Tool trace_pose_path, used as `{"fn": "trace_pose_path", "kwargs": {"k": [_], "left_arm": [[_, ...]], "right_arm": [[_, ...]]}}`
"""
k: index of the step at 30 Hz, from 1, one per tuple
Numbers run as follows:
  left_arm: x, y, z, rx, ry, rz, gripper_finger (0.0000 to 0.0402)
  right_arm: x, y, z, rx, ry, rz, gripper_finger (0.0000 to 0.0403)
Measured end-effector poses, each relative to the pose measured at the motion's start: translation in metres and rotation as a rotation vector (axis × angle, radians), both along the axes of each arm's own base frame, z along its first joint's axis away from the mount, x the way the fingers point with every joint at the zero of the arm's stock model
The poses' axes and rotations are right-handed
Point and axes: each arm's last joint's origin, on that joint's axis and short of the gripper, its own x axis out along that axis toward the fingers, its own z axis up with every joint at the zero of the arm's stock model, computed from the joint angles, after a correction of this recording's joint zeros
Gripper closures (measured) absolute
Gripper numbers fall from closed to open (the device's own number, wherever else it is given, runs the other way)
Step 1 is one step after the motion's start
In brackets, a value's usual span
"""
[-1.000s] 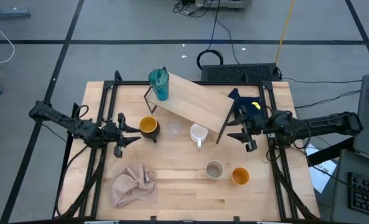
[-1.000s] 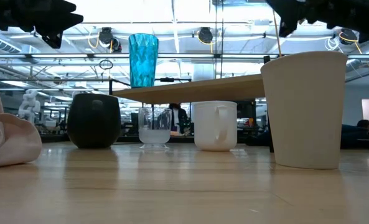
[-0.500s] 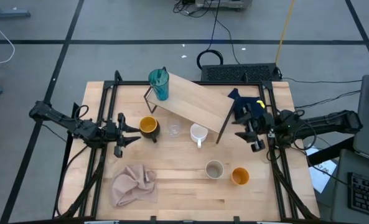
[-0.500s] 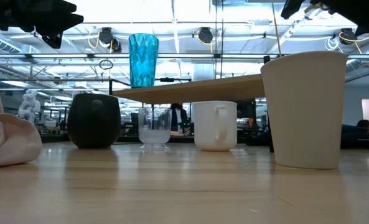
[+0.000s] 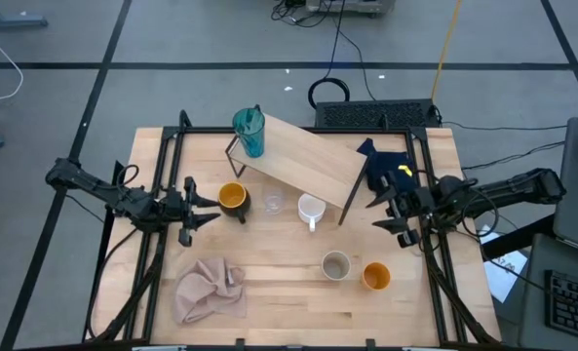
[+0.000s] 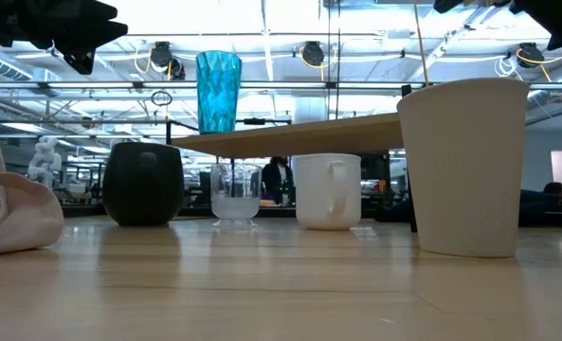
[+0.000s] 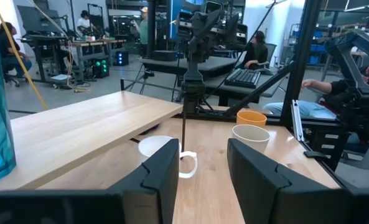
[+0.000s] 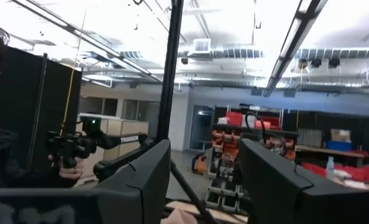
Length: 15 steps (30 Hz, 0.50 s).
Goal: Stack small to large cups/mugs on shelf
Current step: Put the mug on the shelf
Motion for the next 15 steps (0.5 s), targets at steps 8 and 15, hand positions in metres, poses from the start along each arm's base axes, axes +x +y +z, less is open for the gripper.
{"fn": "trace_pose_path", "kwargs": {"k": [8,15], "left_arm": [[0.0,0.0,0.0001,-0.001,0.0,0.0,0.0266],[0.0,0.0,0.0001,-0.004,0.0,-0.001,0.0266]], "right_arm": [[0.0015,0.0002,-0.0021,0.055,0.042,0.028,0.022],[0.0013,0.0002,-0.0016,0.048,0.033,0.024,0.022]]}}
